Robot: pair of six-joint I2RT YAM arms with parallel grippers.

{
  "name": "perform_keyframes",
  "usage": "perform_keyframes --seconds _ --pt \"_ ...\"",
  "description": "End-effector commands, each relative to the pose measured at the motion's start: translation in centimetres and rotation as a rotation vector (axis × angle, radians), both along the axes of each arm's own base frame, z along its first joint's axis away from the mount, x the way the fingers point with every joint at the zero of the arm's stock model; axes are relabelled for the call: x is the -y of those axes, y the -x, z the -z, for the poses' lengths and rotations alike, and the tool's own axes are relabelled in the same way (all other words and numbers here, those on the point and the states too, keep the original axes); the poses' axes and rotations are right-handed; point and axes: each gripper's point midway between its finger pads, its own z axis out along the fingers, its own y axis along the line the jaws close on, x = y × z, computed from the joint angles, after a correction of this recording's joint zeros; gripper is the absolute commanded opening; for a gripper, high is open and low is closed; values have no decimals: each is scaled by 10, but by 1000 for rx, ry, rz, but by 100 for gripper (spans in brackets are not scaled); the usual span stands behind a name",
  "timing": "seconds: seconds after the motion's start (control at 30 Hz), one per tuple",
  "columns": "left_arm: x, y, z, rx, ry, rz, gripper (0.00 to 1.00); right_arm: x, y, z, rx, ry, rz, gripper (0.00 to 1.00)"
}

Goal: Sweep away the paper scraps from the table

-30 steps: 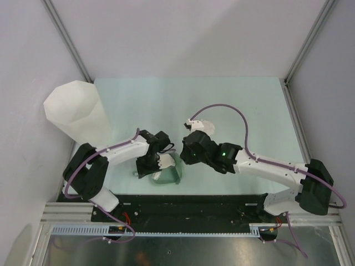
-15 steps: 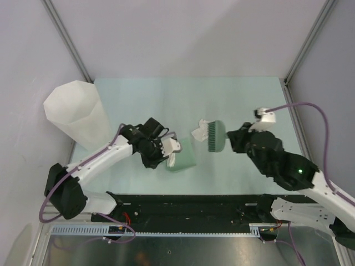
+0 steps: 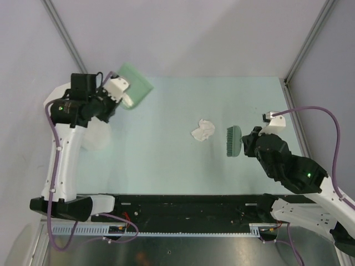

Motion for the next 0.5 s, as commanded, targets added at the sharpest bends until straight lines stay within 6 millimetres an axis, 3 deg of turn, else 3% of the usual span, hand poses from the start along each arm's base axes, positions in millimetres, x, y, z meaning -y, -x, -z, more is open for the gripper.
perform_keyframes --seconds 0.0,0.13,0.27,0.47 --pt "-86 21 -38 92 -309 -214 0 1 -3 -11 22 -3 8 0" --pt "-155 41 -70 116 -556 -412 0 -4 -4 -7 8 12 -5 0" --pt "-226 56 -117 157 -789 -656 0 -13 -7 -3 -7 20 -29 0" --pt "-264 58 -157 145 -1138 -783 0 -24 -10 0 -18 23 -60 0"
